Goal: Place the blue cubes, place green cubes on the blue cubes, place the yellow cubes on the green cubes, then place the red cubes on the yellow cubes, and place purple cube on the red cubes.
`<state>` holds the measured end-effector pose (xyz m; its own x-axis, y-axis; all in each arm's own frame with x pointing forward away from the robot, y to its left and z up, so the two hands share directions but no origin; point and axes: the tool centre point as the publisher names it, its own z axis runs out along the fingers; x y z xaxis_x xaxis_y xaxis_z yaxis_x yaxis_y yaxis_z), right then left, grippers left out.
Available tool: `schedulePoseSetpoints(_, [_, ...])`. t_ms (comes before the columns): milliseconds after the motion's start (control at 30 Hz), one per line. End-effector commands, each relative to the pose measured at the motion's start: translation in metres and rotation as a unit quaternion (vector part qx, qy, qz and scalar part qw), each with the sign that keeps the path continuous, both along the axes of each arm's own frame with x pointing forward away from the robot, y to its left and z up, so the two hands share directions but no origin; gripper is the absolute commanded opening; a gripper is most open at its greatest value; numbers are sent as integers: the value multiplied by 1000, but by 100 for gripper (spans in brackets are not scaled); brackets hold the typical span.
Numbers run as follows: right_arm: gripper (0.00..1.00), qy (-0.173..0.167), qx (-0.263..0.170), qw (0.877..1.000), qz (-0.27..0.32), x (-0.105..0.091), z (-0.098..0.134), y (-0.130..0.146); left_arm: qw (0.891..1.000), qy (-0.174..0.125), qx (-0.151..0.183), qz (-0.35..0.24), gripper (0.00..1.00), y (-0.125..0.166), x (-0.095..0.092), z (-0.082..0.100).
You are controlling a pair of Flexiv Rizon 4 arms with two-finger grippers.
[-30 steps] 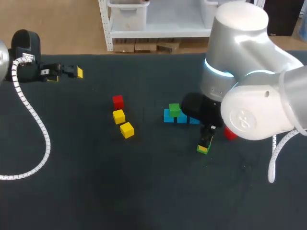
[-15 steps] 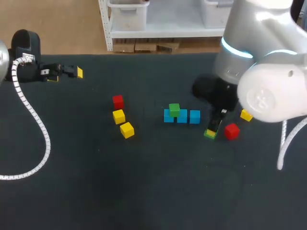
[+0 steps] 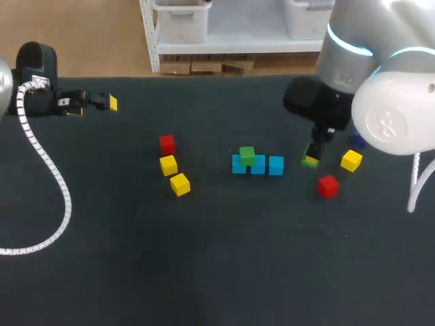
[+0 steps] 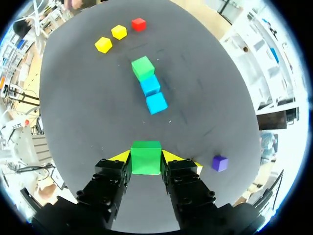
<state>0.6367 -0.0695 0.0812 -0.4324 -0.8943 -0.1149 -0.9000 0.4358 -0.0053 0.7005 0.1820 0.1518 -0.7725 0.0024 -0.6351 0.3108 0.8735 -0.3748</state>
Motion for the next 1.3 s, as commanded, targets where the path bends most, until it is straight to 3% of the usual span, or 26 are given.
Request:
schedulePoseSetpoints(33, [0, 11, 5, 1000, 20, 12, 4, 7, 1000, -3, -4, -3, 100, 2, 0, -1])
schedulePoseSetpoints(433, [0, -2, -13, 996, 93, 26, 5, 37, 1000, -3, -4, -3, 100, 2, 0, -1])
schedulePoseSetpoints(767, [0, -8, -32, 986, 162, 31, -6, 45, 1000, -3, -4, -3, 100, 2, 0, -1])
schedulePoseSetpoints(1300, [0, 20, -42, 976, 212, 36, -28, 61, 1000, -3, -4, -3, 100, 2, 0, -1])
